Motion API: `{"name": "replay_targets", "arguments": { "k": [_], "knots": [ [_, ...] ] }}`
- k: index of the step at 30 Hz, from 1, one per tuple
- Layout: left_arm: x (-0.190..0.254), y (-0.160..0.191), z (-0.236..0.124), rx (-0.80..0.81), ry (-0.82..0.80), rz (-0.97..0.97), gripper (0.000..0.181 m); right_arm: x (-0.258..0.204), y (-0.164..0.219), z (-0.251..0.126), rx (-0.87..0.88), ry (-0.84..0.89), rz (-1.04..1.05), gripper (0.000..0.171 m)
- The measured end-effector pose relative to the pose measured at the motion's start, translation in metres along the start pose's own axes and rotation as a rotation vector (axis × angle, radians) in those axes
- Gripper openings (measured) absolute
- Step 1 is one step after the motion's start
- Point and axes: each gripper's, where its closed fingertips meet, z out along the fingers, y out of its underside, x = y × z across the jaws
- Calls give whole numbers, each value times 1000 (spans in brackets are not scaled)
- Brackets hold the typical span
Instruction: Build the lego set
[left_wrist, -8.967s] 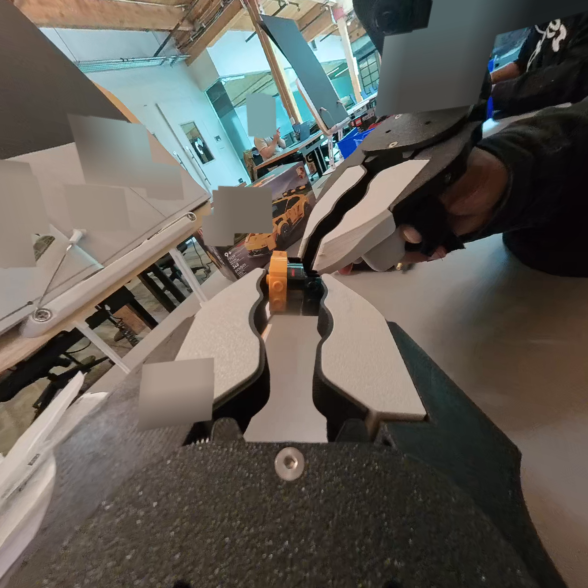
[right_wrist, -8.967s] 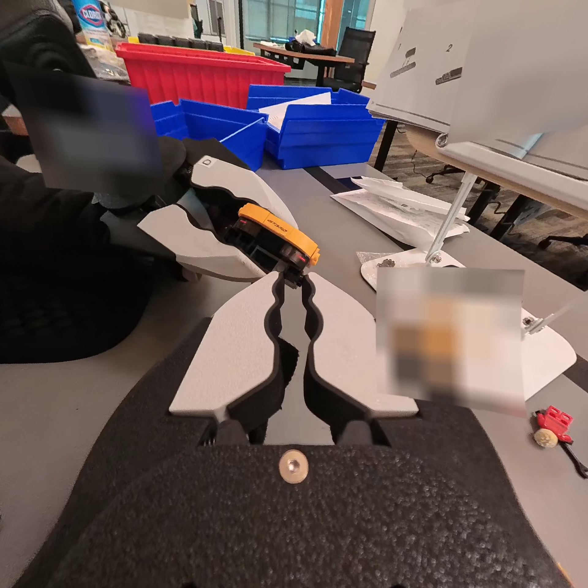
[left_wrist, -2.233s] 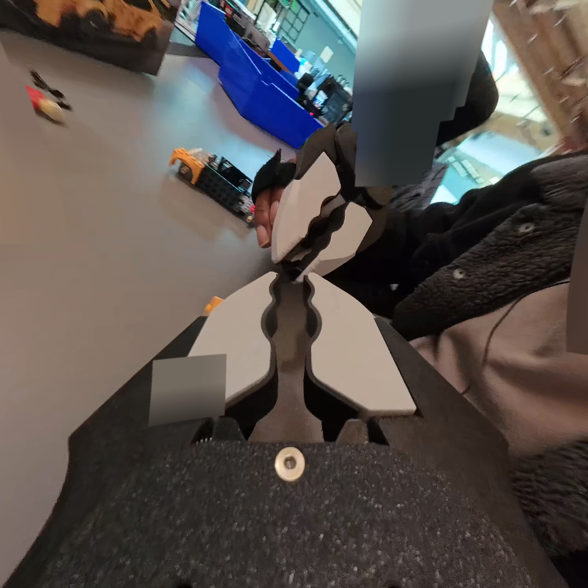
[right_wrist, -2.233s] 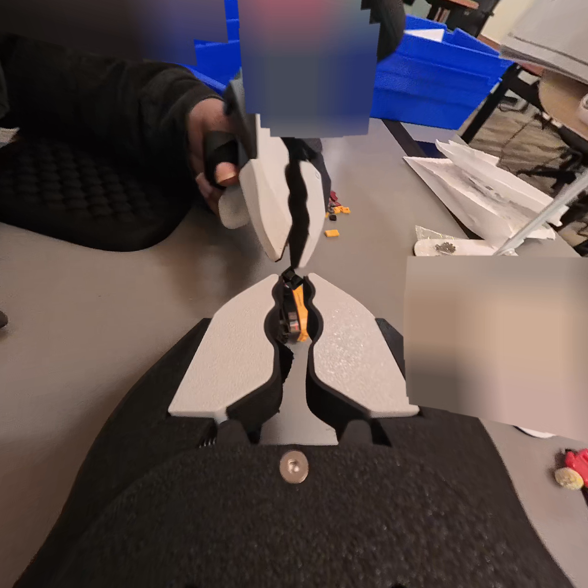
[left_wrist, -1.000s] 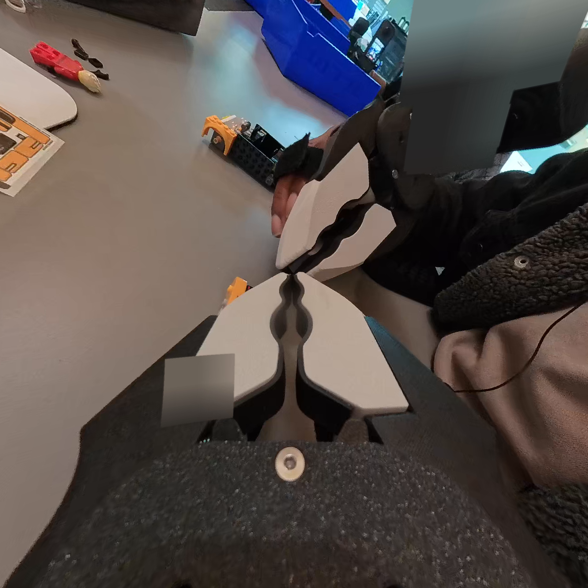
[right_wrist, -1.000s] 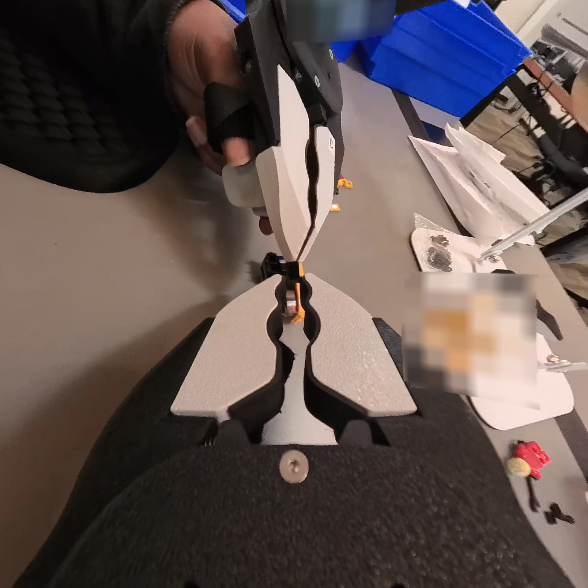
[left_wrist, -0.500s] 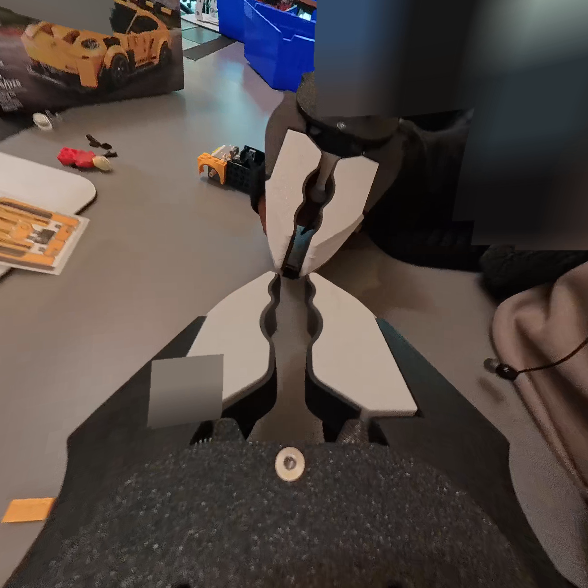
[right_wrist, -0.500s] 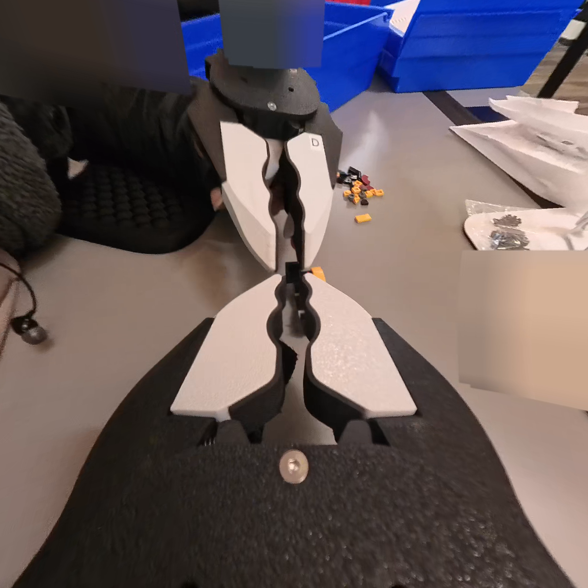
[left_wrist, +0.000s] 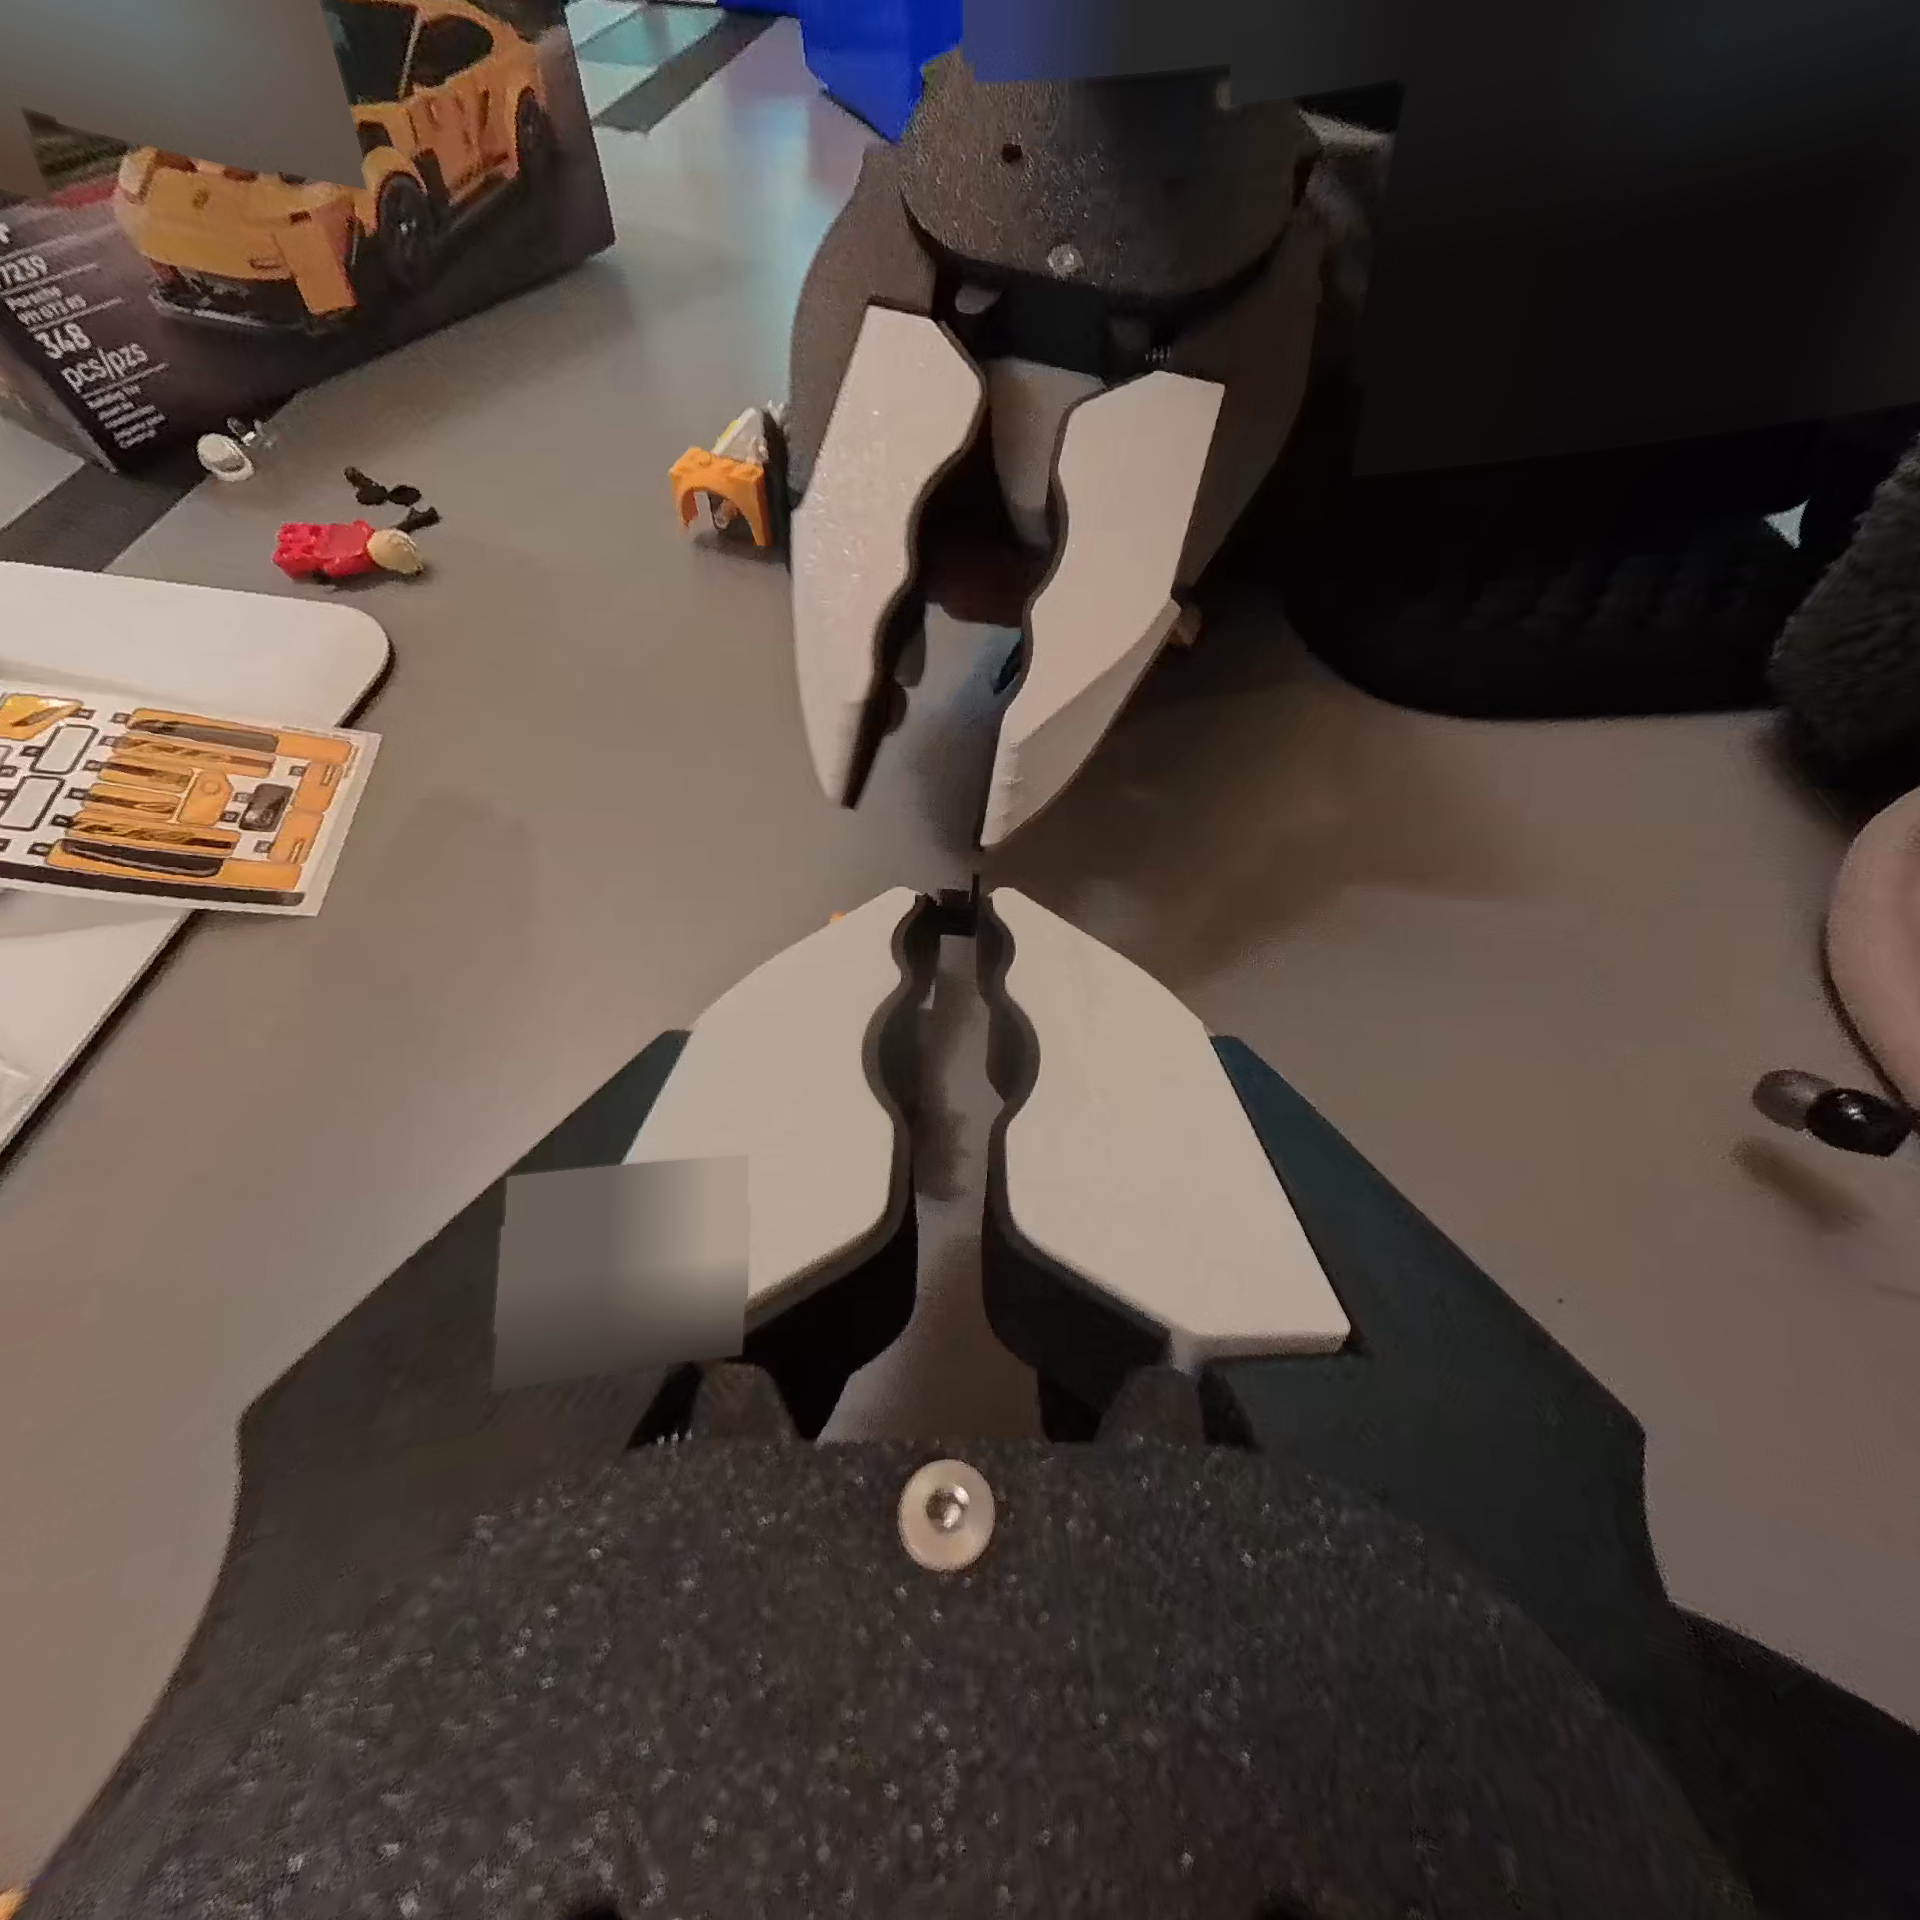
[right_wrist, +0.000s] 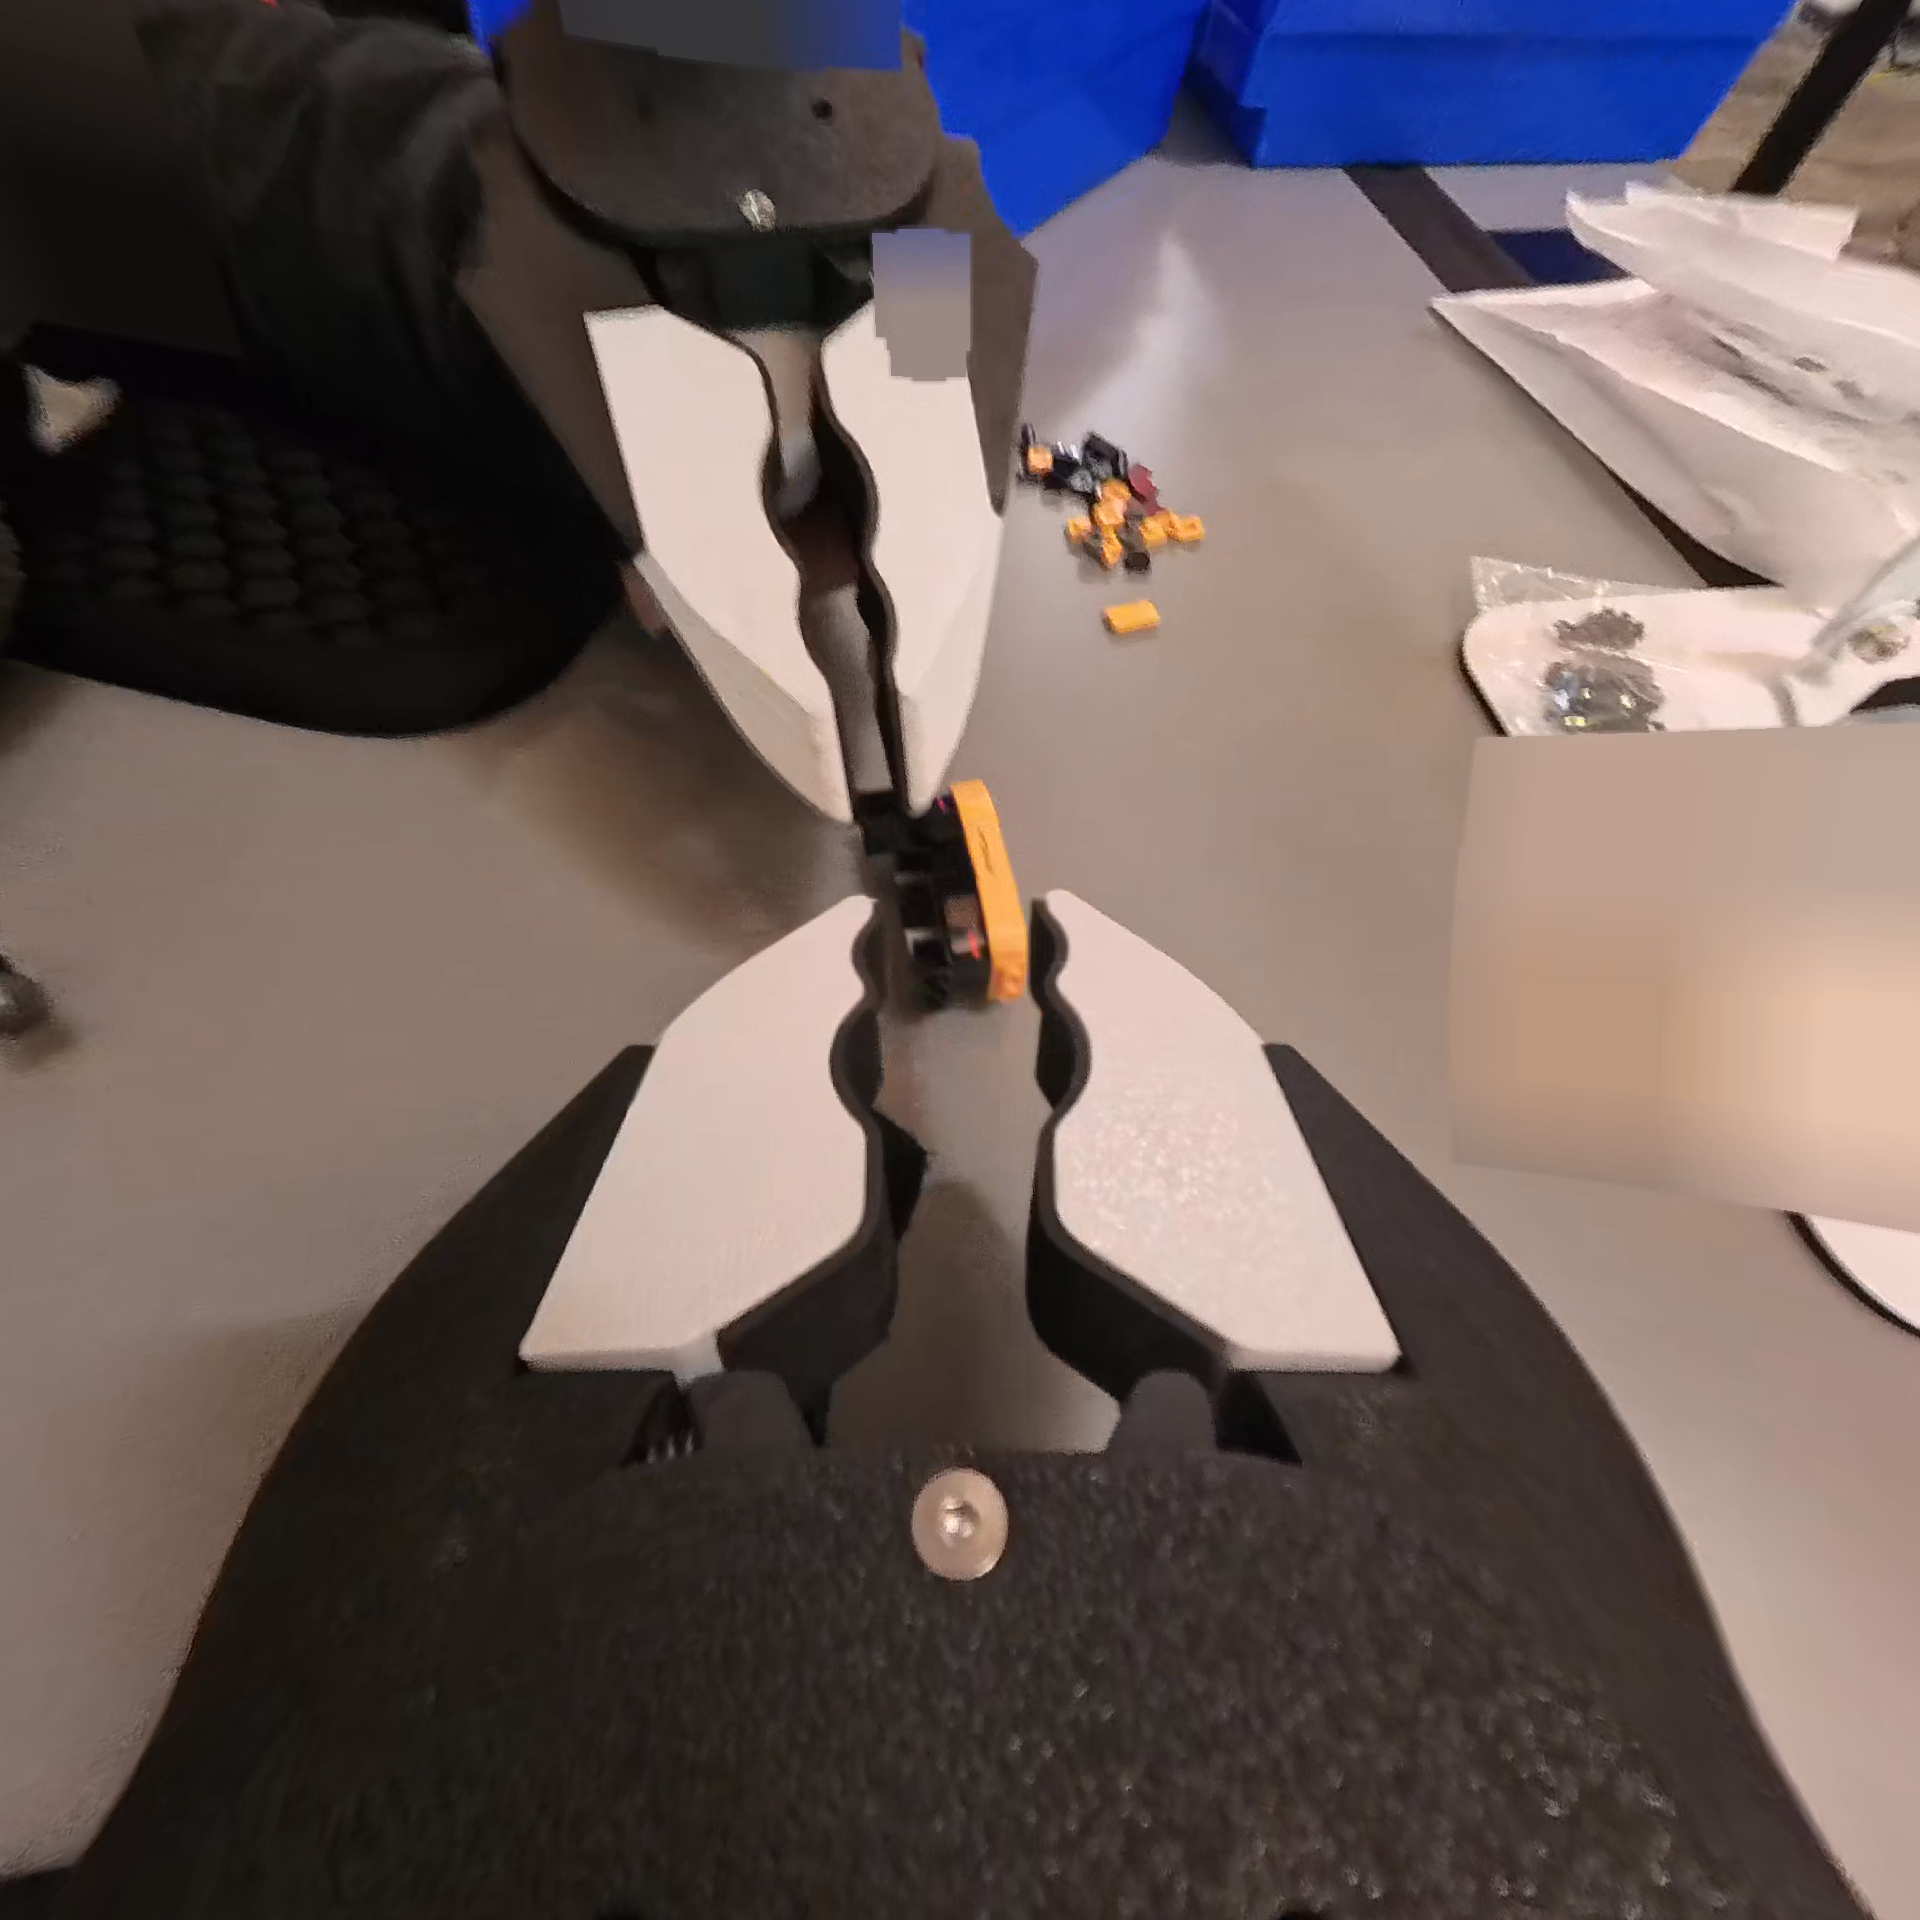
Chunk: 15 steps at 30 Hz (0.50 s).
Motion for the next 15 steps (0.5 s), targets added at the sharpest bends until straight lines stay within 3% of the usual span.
{"name": "replay_targets", "arguments": {
  "k": [3, 6, 15],
  "knots": [
    [0, 10, 4, -49, 2, 13, 8, -1, 19, 10, -108, 1, -28, 38],
    [0, 15, 7, -79, 2, 33, 8, -1, 33, 22, -204, 24, -106, 40],
    [-2, 20, 8, -102, 0, 41, 8, -6, 33, 30, -198, -45, -129, 26]
  ]
}}
